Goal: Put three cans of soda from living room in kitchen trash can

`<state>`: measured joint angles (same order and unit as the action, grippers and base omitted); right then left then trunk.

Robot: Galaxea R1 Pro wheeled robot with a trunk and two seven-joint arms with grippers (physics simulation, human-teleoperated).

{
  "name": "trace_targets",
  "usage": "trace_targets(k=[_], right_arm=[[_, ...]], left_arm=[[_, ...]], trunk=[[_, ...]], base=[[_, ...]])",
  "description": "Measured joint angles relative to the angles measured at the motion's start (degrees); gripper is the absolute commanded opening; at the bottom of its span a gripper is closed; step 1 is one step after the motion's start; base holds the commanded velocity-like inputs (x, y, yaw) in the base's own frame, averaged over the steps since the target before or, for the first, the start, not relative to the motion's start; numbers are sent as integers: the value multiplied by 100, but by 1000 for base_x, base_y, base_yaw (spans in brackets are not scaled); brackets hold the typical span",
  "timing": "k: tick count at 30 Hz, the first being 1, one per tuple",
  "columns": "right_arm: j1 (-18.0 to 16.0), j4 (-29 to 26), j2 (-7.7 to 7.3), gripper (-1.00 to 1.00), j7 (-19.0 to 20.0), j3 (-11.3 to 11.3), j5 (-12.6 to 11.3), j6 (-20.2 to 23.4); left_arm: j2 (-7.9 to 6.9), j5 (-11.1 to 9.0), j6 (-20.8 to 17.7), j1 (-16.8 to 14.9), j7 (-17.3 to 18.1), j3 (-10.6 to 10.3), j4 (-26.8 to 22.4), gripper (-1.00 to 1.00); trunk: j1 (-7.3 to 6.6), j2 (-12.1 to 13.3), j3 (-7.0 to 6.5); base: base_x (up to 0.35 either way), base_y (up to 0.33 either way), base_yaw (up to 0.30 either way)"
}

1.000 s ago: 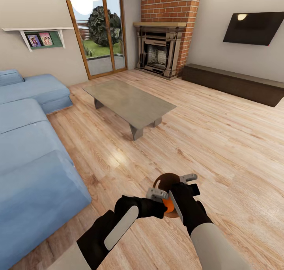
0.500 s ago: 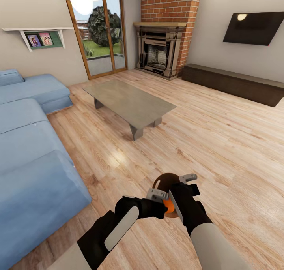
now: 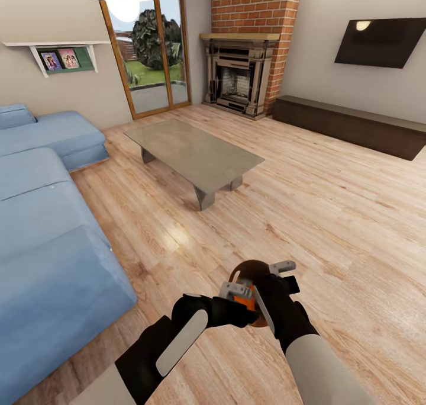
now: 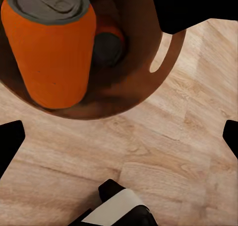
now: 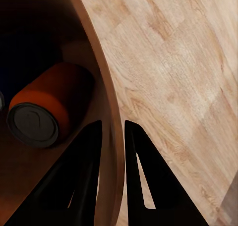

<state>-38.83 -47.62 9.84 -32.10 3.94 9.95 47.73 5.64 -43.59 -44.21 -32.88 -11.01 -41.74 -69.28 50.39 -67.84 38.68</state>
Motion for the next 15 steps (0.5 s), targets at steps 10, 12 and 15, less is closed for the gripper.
trace_targets(k=[10,12,15], right_arm=[[0,4,-41,-100,10,-19,-31,-16],[0,4,-63,-100,7,-54,14,4],[0,3,-83,-100,73,-96,52,13]], left_arm=[[-29,-6,0,0,24,-1,-44,100],[-33,-8,0,0,29,2,-52,100],[-40,-8,0,1,34,6,-56,100]], trunk=[[0,0,0],[0,0,0],[0,0,0]], base=[[0,0,0],[0,0,0],[0,0,0]])
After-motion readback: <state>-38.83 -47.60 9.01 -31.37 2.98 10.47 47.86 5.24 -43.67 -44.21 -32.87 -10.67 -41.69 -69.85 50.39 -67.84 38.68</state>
